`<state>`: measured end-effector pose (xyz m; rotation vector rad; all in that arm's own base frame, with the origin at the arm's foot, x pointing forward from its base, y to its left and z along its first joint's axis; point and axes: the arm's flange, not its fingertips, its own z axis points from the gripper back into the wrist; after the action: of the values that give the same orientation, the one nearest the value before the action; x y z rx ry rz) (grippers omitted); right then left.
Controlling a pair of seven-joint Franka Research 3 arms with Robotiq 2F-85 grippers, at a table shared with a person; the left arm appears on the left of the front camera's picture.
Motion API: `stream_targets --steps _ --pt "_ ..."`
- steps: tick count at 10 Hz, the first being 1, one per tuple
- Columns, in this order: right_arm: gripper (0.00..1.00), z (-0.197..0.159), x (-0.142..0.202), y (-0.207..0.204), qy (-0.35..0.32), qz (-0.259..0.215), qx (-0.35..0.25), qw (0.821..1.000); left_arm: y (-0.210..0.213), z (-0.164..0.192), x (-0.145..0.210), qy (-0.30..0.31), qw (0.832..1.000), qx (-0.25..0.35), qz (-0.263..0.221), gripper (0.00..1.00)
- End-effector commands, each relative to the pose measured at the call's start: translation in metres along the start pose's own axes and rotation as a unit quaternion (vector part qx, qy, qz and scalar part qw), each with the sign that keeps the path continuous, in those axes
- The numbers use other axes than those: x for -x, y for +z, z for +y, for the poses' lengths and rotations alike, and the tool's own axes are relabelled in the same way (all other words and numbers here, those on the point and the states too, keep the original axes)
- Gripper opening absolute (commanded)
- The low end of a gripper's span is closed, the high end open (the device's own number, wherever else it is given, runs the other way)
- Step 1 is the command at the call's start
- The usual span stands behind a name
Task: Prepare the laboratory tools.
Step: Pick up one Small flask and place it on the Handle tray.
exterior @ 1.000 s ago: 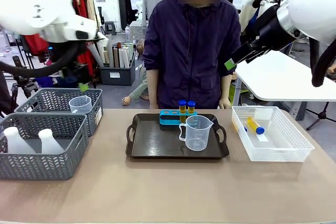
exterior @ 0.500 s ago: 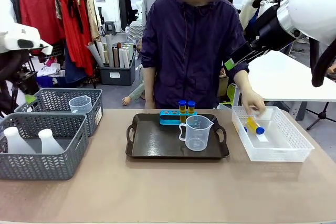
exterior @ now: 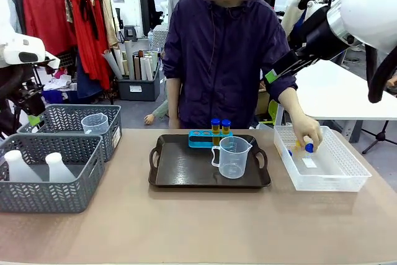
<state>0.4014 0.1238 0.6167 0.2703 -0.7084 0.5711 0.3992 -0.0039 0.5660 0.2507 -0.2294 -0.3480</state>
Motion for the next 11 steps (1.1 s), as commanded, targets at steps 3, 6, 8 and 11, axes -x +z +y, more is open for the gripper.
stream_targets --steps 3,6,8,11 --pt "1.0 -0.001 0.0 0.001 -0.002 -0.003 -0.007 1.0 -0.063 0.043 0.003 0.032 0.999 0.015 0.031 1.0" --pt "1.0 -0.001 0.0 0.001 -0.002 -0.003 -0.007 1.0 -0.097 0.07 0.013 0.063 0.996 0.048 0.033 1.0" --pt "1.0 -0.001 0.0 0.001 -0.002 -0.003 -0.007 1.0 -0.117 0.079 0.017 0.08 0.994 0.071 0.037 1.0" --pt "1.0 -0.001 0.0 0.001 -0.002 -0.003 -0.007 1.0 -0.138 0.086 0.021 0.089 0.99 0.095 0.044 1.0"
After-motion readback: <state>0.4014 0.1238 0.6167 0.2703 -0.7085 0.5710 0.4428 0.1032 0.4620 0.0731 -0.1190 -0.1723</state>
